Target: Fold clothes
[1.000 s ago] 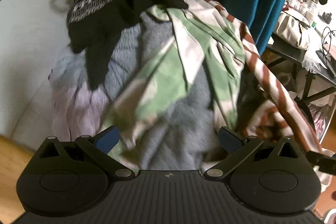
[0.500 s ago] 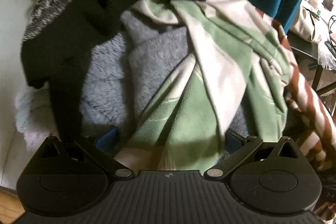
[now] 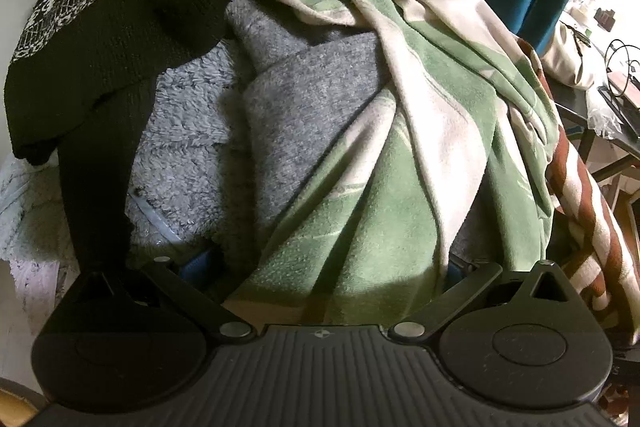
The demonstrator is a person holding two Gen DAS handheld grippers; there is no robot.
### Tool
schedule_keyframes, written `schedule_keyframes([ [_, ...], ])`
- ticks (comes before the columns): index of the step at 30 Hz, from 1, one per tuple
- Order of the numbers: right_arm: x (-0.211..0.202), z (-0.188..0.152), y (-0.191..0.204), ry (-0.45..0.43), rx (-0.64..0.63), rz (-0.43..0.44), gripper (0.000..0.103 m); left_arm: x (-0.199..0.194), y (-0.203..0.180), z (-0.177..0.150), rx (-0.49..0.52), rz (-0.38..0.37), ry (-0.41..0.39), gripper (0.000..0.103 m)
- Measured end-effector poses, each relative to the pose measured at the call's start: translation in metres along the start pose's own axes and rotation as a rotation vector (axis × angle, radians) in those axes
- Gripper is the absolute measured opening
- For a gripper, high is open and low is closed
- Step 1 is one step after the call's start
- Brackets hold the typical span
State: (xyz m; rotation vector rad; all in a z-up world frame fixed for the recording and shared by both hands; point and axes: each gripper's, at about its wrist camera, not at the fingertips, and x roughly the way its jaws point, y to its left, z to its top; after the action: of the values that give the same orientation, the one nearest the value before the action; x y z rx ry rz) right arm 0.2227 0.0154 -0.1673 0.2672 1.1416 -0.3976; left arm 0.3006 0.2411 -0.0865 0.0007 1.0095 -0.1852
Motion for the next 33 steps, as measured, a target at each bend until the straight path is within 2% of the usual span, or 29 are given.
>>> schedule_keyframes([
  [22, 0.007, 0.0, 0.0, 0.013, 0.027, 0.0, 0.102, -0.004, -0.004, -0.024, 0.001, -0.031, -0.042, 0.103],
  [33, 0.011, 0.0, -0.005, 0.04, 0.032, 0.048, 0.102, -0.01, -0.009, -0.039, 0.018, -0.046, -0.064, 0.103],
])
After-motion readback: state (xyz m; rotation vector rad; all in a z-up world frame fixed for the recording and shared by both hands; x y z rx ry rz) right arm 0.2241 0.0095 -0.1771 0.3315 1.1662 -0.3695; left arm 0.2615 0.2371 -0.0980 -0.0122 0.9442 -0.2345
